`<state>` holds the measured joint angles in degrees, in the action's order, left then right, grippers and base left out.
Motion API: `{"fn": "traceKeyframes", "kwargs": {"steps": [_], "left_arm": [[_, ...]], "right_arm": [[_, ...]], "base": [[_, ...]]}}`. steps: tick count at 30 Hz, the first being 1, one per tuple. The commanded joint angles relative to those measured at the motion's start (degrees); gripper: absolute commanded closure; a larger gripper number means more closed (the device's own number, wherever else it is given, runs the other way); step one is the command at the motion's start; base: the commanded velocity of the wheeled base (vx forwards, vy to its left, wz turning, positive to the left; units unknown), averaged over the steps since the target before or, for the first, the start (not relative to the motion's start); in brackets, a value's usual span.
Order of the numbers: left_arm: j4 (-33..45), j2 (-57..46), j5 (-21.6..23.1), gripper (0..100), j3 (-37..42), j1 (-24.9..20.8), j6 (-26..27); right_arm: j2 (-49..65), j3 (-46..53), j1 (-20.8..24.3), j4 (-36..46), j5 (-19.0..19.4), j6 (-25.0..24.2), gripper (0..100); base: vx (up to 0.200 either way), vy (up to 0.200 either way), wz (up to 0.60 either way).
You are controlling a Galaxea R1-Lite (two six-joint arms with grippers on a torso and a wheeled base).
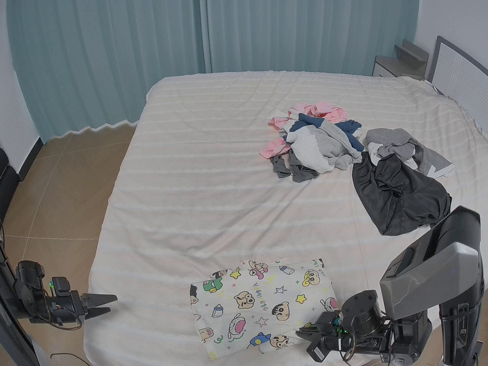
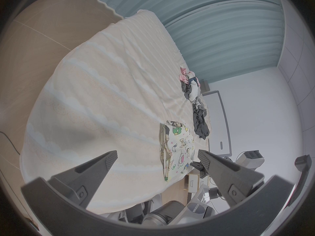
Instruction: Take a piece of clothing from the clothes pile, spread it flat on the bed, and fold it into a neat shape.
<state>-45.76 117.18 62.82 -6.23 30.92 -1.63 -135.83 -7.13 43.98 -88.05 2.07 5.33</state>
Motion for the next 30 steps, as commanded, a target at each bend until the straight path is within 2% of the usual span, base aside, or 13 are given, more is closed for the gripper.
{"fn": "traceKeyframes", "kwargs": {"steps": [1, 9, 19, 20, 25, 28, 30], "left_arm": [[-0.03, 0.07, 0.02, 0, -0.01, 0.02, -0.04], [-0.03, 0.07, -0.06, 0, -0.01, 0.02, -0.04], [-0.03, 0.07, 0.02, 0, -0.01, 0.11, -0.04], [-0.03, 0.07, 0.02, 0, -0.01, 0.02, -0.04], [-0.03, -0.46, -0.24, 0, 0.52, 0.20, -0.04], [0.06, -4.68, -0.68, 0, 0.78, -0.42, -1.00], [0.32, -9.51, -0.86, 0, 0.69, -2.79, -4.34]], "right_arm": [[0.21, 0.19, 0.05, -0.01, 0.04, 0.03, 100], [2.50, 4.93, 1.19, 0.07, 0.12, -0.05, 100], [1.09, 5.46, 1.28, 0.07, 0.12, -0.05, 100], [1.09, 5.55, 1.28, 0.07, 0.21, -0.14, 0], [3.99, 7.13, 1.19, 0.16, 0.74, -0.93, 0], [8.91, 7.13, 1.02, 0.16, 0.74, -5.42, 0], [12.43, 7.13, 0.93, 0.16, 0.74, -8.32, 0]], "base": [[0.000, 0.000, 0.00], [0.000, 0.000, 0.00], [0.000, 0.000, 0.00], [0.000, 0.000, 0.00], [0.000, 0.000, 0.00], [0.000, 0.000, 0.00], [0.000, 0.000, 0.00]]}}
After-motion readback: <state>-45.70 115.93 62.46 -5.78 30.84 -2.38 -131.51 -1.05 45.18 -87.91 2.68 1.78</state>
